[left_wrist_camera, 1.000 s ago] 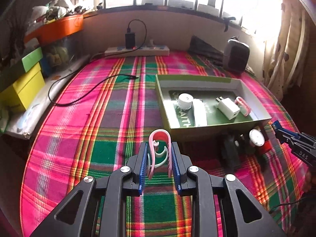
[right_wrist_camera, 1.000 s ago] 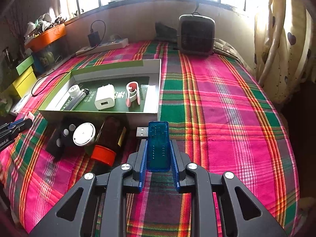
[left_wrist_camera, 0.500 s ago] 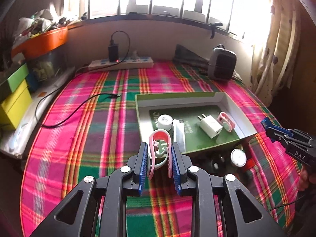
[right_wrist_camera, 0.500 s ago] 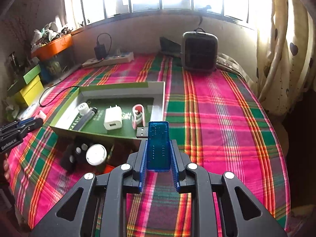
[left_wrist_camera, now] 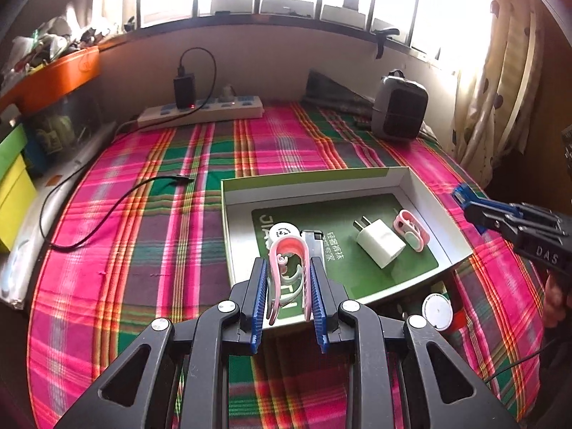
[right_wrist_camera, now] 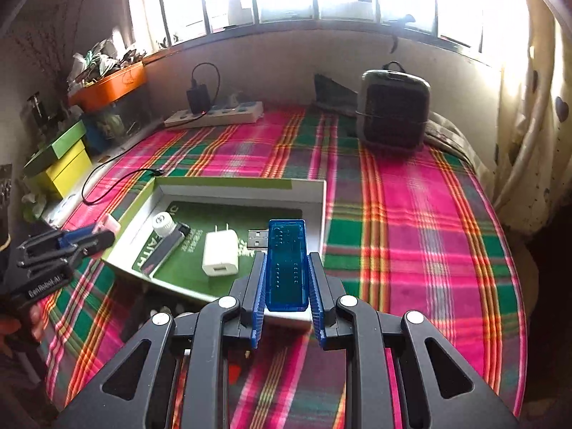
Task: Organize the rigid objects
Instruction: 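Carry the USB stick with the right tool while the left tool carries the earhook over the box, then lower the USB stick with the right tool while the left tool lowers the earhook into the box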
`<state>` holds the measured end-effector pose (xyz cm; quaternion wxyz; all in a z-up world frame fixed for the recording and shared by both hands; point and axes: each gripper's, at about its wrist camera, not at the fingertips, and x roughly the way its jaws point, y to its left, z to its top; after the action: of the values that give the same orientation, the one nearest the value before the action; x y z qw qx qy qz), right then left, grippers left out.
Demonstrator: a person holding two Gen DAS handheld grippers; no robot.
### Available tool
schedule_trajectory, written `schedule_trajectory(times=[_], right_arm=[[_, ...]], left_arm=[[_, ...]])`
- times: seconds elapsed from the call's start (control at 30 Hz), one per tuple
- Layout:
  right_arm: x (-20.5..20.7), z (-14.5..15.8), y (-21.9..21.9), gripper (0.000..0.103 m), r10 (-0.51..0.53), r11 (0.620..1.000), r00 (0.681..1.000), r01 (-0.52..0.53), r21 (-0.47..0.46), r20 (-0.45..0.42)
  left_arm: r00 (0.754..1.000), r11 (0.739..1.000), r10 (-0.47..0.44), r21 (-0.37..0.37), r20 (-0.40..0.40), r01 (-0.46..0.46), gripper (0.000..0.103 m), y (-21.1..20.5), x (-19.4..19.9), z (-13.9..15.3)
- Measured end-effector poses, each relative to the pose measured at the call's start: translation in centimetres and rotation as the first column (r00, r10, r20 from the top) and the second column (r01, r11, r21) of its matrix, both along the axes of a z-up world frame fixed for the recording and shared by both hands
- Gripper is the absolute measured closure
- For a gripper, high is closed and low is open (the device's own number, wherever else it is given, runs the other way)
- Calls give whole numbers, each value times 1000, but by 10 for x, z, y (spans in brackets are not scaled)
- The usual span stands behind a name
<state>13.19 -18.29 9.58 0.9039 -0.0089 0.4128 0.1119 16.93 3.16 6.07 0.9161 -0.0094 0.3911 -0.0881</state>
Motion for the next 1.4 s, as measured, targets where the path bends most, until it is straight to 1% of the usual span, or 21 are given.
schedule_trajectory(times=[0.17, 0.33, 0.67, 1.07, 1.4], right_arm=[[24, -5, 4, 80, 34, 999, 999, -33, 15, -33], [47, -16, 8, 80, 41, 999, 997, -39, 35, -69], [81, -36, 13, 80, 40, 999, 991, -39, 10, -128], [96, -51, 12, 80, 30, 999, 986, -32, -10, -162], [99, -56, 17, 80, 44, 999, 985, -46, -12, -167]], left_arm=[[1000, 1000, 1, 7, -21, 0, 81, -2, 12, -8], [999, 1000, 9, 15, -48, -8, 81, -1, 21, -18], [997, 1000, 12, 27, -75, -10, 81, -2, 34, -29], [997, 999, -5, 38, -80, 8, 81, -9, 40, -32], [996, 1000, -7, 22, -84, 9, 81, -8, 41, -32]])
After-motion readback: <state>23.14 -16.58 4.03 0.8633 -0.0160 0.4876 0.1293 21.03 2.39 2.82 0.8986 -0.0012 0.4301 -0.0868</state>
